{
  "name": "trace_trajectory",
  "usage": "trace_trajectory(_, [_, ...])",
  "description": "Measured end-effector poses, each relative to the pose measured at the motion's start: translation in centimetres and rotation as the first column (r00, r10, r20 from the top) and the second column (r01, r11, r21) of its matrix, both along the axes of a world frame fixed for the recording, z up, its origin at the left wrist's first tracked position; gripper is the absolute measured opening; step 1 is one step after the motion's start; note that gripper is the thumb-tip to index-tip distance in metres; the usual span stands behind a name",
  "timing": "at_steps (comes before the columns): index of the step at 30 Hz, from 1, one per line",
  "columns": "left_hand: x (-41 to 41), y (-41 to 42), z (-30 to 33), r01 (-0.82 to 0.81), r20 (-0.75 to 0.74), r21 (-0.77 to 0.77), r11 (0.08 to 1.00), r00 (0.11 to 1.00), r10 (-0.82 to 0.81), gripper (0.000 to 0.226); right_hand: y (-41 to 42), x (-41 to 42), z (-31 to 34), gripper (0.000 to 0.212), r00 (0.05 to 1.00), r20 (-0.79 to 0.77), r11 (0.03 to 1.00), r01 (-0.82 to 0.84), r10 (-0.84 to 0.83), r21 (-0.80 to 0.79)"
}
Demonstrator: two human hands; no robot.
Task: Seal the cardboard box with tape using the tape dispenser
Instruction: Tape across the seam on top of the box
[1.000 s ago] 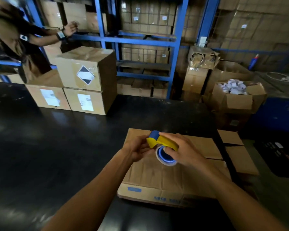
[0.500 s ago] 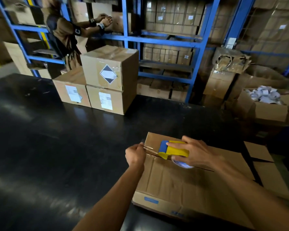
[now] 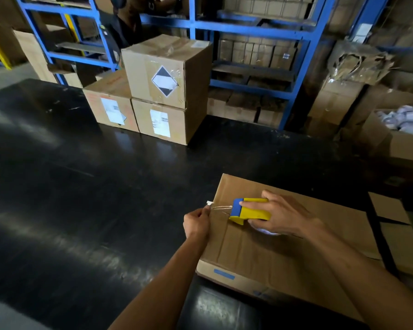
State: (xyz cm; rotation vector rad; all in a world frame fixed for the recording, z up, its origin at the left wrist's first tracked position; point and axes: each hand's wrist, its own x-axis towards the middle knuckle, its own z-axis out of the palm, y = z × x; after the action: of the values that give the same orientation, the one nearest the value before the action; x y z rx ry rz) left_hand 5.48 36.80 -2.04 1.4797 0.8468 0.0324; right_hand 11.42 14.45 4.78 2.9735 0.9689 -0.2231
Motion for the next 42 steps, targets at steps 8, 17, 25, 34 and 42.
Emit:
trace_trajectory(8, [-0.8, 0.0, 0.1, 0.14, 0.001, 0.287, 0.948, 0.989, -0.146, 0.057, -0.1, -0.3, 0.1, 0.066, 1.0, -0.003, 1.0, 0.014, -0.014, -0.014])
trace_trajectory(17, [-2.2, 1.6, -1.7, 0.337, 0.049, 0.8, 0.497, 0.789, -0.613, 0.064, 0.2, -0.3, 0.2, 0.066, 0.999, -0.016, 0.999, 0.039, -0.039, -0.019])
trace_trajectory(25, [-2.2, 1.1, -2.6, 0.579, -0.076, 0.657, 0.484, 0.689, -0.721, 0.068, 0.3, 0.3, 0.3, 0.065, 1.0, 0.006, 0.997, 0.005, -0.005, -0.072])
trace_trajectory(34, [-1.8, 0.6, -2.6, 0.459, -0.279, 0.888, 0.027, 0.583, -0.763, 0.066, 1.5, 0.9, 0.8, 0.06, 0.998, 0.032, 0.992, -0.058, 0.062, -0.115])
trace_trajectory(42, [-1.9, 0.6, -2.3, 0.521, -0.399, 0.851, -0.061, 0.568, -0.72, 0.081, 0.3, 0.8, 1.3, 0.063, 0.997, -0.015, 0.988, -0.073, 0.072, -0.135])
